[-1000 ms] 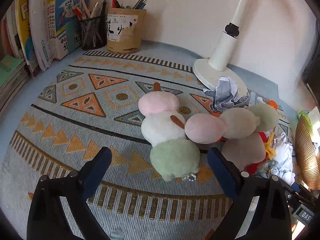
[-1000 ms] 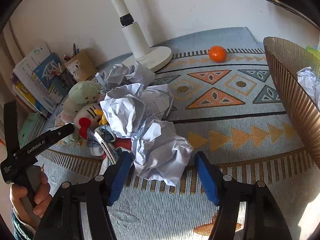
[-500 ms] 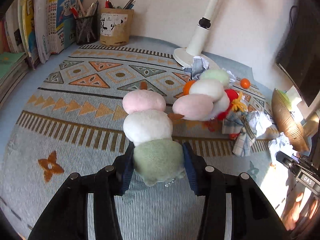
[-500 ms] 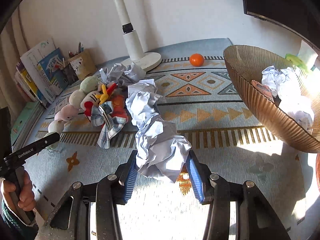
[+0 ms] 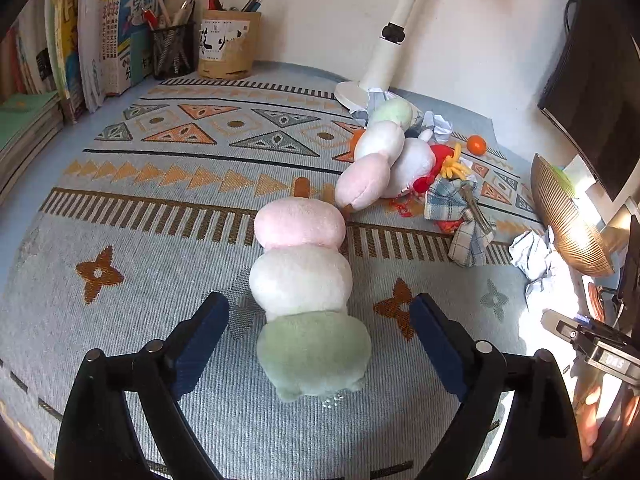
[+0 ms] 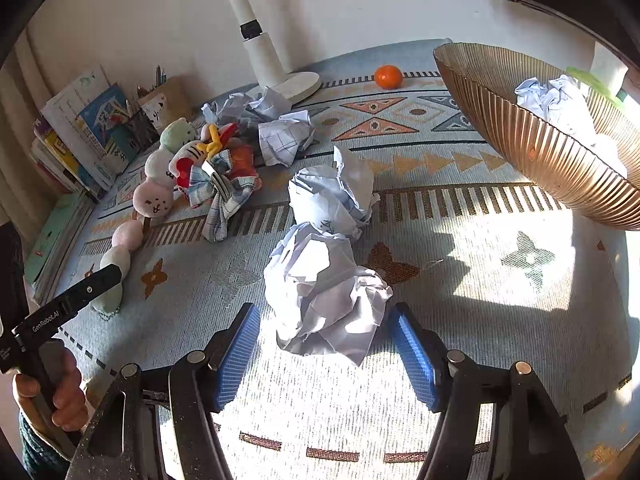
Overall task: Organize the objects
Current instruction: 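Lower the dango plush from the left tool into the bowl while the right tool drops its paper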
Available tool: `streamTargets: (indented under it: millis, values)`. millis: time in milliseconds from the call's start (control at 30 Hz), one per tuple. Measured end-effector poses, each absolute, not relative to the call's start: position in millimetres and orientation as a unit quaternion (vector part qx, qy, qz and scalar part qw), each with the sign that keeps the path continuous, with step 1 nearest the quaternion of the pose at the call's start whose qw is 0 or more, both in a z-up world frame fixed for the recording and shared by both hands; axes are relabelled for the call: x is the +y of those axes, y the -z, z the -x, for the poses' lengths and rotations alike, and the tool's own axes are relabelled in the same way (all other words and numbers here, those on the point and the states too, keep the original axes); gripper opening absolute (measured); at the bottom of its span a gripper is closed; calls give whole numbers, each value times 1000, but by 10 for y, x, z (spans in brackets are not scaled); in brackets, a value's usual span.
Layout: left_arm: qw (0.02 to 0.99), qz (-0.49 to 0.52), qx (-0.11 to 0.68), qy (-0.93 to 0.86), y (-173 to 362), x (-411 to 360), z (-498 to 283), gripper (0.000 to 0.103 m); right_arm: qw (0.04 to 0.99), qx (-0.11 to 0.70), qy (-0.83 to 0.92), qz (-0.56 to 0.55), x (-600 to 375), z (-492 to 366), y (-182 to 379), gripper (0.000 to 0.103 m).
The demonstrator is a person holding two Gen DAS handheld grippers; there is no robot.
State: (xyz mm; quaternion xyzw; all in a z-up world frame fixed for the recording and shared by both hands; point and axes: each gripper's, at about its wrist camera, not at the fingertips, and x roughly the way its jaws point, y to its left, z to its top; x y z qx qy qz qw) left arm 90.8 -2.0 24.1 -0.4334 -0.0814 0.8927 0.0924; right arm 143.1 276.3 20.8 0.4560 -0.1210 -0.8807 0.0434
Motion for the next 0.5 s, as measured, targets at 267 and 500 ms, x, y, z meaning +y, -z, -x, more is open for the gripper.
streamTargets:
  millis: [267, 500]
  values:
    - [66, 424, -33, -903, -215, 95, -984, 45, 46, -127, 888, -439, 2761, -1440, -248, 47]
    - [155, 343, -14, -927, -829, 435, -1283, 45, 35, -86, 931, -353, 2941, -1706, -815, 47]
